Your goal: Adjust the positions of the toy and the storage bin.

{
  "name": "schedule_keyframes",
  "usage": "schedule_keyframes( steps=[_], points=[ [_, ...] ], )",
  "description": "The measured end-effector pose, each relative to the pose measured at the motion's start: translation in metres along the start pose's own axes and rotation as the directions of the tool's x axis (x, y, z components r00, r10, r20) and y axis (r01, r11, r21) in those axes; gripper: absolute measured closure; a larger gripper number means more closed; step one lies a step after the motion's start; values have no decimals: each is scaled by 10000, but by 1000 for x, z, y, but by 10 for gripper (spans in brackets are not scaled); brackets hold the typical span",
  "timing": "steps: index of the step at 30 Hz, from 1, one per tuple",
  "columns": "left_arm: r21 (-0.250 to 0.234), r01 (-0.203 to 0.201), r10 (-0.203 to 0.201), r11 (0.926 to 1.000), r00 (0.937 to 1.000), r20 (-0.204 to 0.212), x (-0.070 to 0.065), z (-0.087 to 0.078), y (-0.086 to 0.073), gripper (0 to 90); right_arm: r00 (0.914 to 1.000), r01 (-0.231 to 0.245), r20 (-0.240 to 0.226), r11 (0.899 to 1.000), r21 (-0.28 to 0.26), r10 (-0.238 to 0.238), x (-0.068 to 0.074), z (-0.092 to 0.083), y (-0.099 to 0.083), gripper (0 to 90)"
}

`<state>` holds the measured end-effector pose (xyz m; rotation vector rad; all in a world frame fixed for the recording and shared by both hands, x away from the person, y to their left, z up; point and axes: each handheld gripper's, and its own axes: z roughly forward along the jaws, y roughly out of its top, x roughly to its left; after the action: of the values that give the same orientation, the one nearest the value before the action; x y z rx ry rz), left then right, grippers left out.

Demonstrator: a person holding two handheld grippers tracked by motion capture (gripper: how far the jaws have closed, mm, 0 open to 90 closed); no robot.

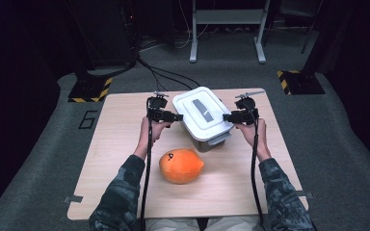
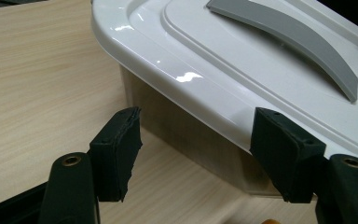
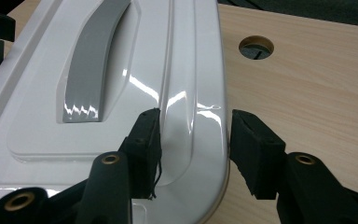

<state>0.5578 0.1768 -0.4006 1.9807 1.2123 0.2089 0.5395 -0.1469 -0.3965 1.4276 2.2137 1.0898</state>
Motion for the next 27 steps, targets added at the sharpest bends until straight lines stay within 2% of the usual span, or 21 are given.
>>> schedule_keyframes(
  steps=[5,6,8,21,25,27],
  points=[
    [-14,5,-5,10000,10000,17,2,0,0,329,10000,75,-51,9999,-67,-76,1,0,-1,527],
    [-1,13,-13,10000,10000,33,2,-1,0,329,10000,-33,-48,10000,-12,33,2,0,-1,527],
    [-25,50,-50,10000,10000,23,2,-1,0,330,10000,91,-39,9999,-68,-91,4,0,-2,526],
    [-188,83,-90,9998,9993,-349,7,0,4,344,10000,9,4,9999,-115,-9,11,-1,-5,525],
    [-276,307,-319,9991,9986,-430,11,1,4,347,10000,61,-76,9998,-180,-63,14,0,-6,523],
    [-225,277,-287,9994,9987,-424,12,1,4,347,9999,50,-113,9998,-197,-52,16,1,-6,524]
  ],
)
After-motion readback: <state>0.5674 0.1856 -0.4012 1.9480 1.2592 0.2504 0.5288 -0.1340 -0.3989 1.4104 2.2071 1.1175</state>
